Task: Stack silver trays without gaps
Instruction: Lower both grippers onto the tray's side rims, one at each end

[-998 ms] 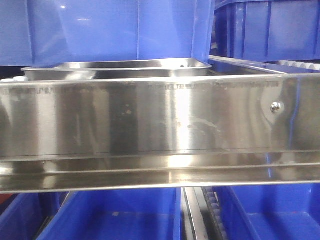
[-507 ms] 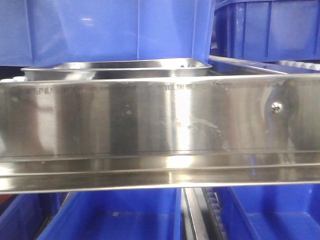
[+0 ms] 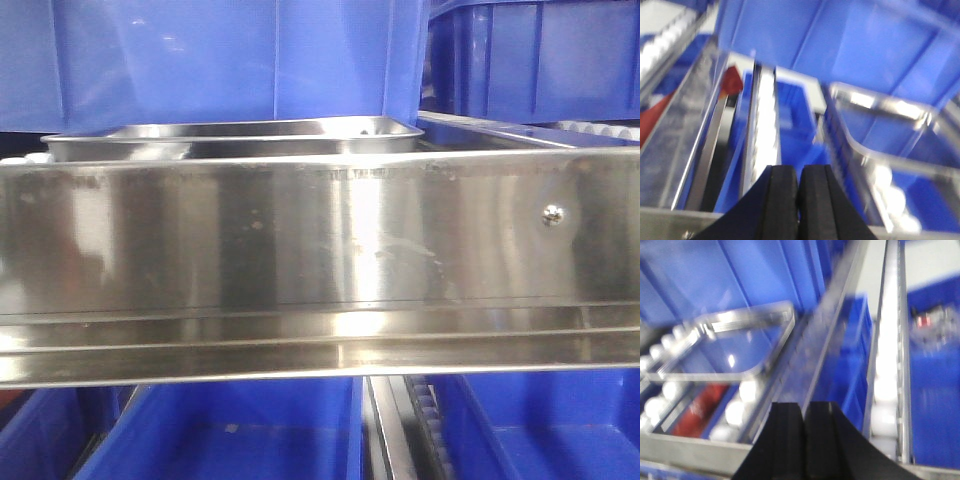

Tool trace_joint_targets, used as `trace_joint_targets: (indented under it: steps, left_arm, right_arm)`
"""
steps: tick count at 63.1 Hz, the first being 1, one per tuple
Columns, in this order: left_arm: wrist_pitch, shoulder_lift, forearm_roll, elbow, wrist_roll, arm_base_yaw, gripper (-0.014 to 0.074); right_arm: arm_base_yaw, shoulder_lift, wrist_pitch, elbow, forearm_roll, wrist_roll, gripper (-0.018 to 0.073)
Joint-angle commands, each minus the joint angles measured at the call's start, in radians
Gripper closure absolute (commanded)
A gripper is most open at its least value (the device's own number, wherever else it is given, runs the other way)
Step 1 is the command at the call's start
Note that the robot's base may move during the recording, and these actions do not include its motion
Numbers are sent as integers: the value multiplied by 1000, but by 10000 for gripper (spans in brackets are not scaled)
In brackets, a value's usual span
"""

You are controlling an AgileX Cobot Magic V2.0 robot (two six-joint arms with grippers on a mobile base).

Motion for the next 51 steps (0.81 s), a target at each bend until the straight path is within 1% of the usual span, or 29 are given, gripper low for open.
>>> trace_joint_targets:
  steps: [1, 5, 8, 16, 19, 26, 29, 34, 39, 43, 51]
  left_arm:
    - [14, 19, -37, -27, 56, -7, 604]
    - [6, 39, -112, -43, 94, -7, 604]
    - [2, 61, -146, -50, 106, -7, 605]
    - [14, 165, -157, -78, 106, -7, 605]
    - [25, 201, -159, -94, 108, -7, 605]
    - [31, 287, -199, -165, 113, -41, 606]
    - [31, 317, -194, -202, 113, -56, 606]
    - [34, 379, -163, -254, 113, -79, 607]
    - [63, 441, -130, -303, 113, -97, 607]
    - [85, 482, -109, -332, 113, -107, 608]
    - [95, 550, -97, -356, 111, -125, 608]
  right_arm:
    - [3, 44, 10, -20, -7, -20, 638]
    - [3, 78, 10, -32, -7, -22, 638]
    - [4, 109, 10, -46, -7, -31, 638]
    - [35, 197, 10, -110, -8, -71, 638]
    - [58, 234, 10, -145, -12, -73, 638]
    - [132, 336, 10, -221, -18, -73, 638]
    - [164, 391, 10, -257, -23, -73, 638]
    - [207, 480, 17, -298, -25, -71, 638]
    - [253, 562, 25, -350, -32, -59, 638]
    - [280, 613, 23, -381, -69, -6, 638]
    - [319, 683, 21, -425, -213, 145, 638]
